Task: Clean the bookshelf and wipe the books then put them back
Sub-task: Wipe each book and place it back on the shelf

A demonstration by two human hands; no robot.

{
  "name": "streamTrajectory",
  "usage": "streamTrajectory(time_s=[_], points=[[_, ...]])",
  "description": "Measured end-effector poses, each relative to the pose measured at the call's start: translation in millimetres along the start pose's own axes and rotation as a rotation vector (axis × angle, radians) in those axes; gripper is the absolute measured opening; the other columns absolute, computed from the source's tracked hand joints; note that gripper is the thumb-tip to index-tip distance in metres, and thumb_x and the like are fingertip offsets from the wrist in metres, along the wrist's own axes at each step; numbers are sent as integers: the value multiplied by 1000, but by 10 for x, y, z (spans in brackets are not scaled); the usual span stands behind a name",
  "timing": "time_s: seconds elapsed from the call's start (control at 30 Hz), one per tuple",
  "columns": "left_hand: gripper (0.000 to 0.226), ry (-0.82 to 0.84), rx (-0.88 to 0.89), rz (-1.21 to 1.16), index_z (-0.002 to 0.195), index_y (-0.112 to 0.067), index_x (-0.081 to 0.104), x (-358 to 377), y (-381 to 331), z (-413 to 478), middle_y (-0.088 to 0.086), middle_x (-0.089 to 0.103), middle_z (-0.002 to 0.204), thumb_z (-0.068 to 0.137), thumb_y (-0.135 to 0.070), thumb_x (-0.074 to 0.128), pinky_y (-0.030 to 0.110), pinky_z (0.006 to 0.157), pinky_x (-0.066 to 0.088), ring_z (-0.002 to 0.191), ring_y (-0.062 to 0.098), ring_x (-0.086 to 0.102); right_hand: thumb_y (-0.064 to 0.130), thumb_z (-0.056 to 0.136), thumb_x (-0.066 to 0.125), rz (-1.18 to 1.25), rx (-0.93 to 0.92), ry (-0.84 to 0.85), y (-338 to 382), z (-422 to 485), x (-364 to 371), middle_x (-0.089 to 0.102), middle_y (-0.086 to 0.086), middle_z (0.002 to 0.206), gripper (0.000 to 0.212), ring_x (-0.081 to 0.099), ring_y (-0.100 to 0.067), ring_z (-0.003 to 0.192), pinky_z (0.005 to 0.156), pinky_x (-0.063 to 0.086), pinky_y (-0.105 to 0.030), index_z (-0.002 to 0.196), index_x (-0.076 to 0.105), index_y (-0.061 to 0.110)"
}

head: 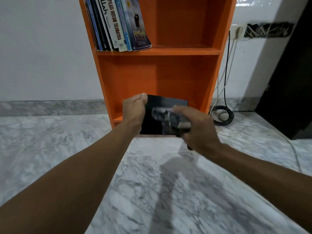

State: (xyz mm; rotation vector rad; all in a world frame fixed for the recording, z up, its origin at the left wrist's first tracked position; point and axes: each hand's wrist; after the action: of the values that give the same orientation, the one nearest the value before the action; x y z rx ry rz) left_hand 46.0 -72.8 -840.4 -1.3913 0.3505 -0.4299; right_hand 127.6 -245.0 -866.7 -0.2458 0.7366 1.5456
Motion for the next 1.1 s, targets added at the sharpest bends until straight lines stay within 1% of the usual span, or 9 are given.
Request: streamTrajectory(time_s=[0.07,0.2,0.37,0.53,0.63,0.73,0.83,0.97,1.1], points=[[38,91,-56,-56,85,6,60,30,-26,-23,11,59,78,91,-31,57,35,71,49,73,22,55,-10,65,64,-46,125,-82,-48,406,-26,66,-9,122,63,61,-25,113,94,51,-32,124,63,11],[27,160,-104,-163,81,-10,64,125,-53,-34,14,60,86,79,-36,59,43,74,46,80,29,54,-15,62,54,-93,87,137,-7,238,232,49,-15,144,75,38,-35,138,112,32,-47,131,59,13],[32,6,-96,-97,90,-16,75,-86,-95,-45,4,74,99,93,-37,51,53,92,52,99,32,67,6,65,61,-42,-212,716,107,-629,186,69,-9,113,43,66,-31,105,80,57,-44,107,69,14],[40,45,-84,-92,63,-19,72,-136,-42,-2,7,71,72,96,-31,53,37,76,59,77,29,68,-11,61,66,37,9,3,51,153,-2,71,-5,110,57,67,-23,100,82,50,-21,113,69,12],[22,116,-160,-168,79,-16,71,-32,-80,-65,17,71,93,88,-30,58,54,94,52,89,34,67,-11,62,58,27,155,-115,95,612,5,67,-4,123,68,61,-22,114,91,50,-27,123,66,16],[19,133,-218,-313,87,-11,66,67,-162,-144,17,65,91,96,-20,51,46,80,55,83,29,62,-16,64,59,31,156,85,167,307,353,54,-9,140,72,45,-27,134,111,37,-41,128,62,15],[22,1,-197,-243,89,-13,71,0,-35,-56,11,72,96,93,-25,54,41,75,59,90,30,69,-20,61,60,105,44,248,181,-211,563,53,-12,139,72,42,-28,135,111,33,-42,126,63,10],[34,-149,-132,-28,119,-27,62,-166,147,53,-4,65,117,92,-42,49,48,94,50,105,24,62,-8,66,57,98,-24,954,228,-528,602,69,-5,109,48,60,-24,104,87,51,-41,106,69,15],[34,-223,-5,203,81,-23,58,-164,248,107,-5,60,89,104,-36,37,39,88,48,89,20,58,0,75,60,123,182,1088,207,-666,824,64,-9,107,33,59,-27,96,78,50,-35,103,58,15]])
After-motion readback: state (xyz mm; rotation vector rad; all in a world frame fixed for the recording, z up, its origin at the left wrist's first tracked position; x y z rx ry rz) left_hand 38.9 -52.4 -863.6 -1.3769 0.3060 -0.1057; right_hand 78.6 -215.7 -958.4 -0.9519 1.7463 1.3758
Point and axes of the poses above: each hand's wrist, its own z-axis towards the middle knuckle, its own x-axis out of the palm, y = z × x
